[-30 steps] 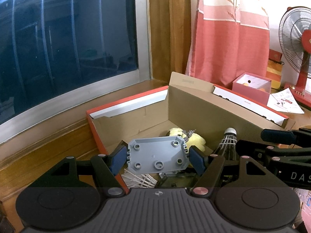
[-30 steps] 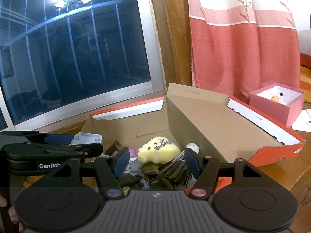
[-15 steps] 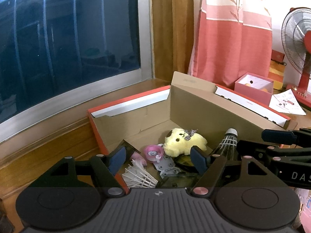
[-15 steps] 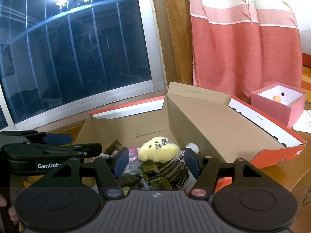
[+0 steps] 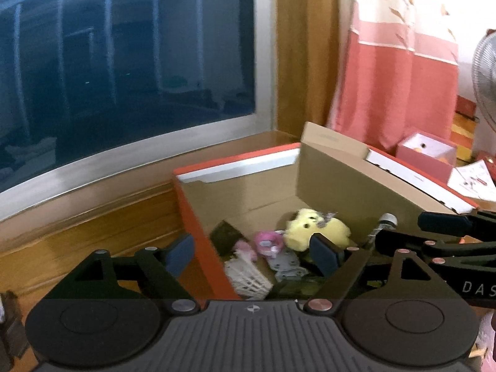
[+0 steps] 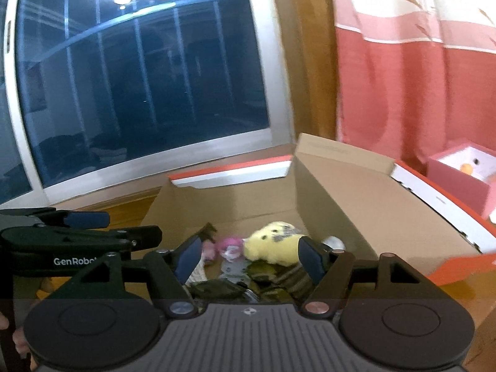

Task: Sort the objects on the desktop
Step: 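Move both open tools back over the cluttered desk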

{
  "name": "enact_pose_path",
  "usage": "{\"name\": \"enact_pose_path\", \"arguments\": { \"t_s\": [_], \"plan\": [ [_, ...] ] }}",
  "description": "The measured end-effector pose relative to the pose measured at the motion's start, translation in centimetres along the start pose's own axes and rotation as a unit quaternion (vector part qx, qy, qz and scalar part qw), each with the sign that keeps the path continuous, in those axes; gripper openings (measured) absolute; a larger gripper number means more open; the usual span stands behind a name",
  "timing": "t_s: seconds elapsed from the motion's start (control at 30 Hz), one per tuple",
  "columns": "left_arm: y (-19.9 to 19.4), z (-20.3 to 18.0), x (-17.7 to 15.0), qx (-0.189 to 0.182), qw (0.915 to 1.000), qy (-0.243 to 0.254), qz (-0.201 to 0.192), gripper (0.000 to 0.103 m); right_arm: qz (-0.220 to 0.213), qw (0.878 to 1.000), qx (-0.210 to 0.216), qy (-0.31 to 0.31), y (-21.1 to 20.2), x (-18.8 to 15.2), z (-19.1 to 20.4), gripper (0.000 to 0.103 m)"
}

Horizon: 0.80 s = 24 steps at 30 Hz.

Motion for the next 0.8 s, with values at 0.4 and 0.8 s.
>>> {"name": "enact_pose_path", "arguments": {
  "t_s": [0.4, 0.8],
  "plan": [
    [-1.7, 8.8, -2.8, 0.11, 0.9915, -0.066, 0.021, 0.084, 0.023, 0.995, 0.09, -0.048, 3.8, 0.8, 5.1, 0.073],
    [-4.7, 23.5, -8.6, 0.236, 0.9592, -0.138, 0.074, 0.085, 0.044, 0.973, 0.204, -0.097, 8.8, 0.8, 17.8, 0.073]
  ]
}}
Point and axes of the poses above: each gripper's, at about its wrist camera, not at the fingertips, and y roughly the way its jaws point, z to its left, x to its top, the point moved 7 cm from there along y, roughly the way its jaws point, and after that the axes turned 13 degrees about x, right-handed, at the moved point
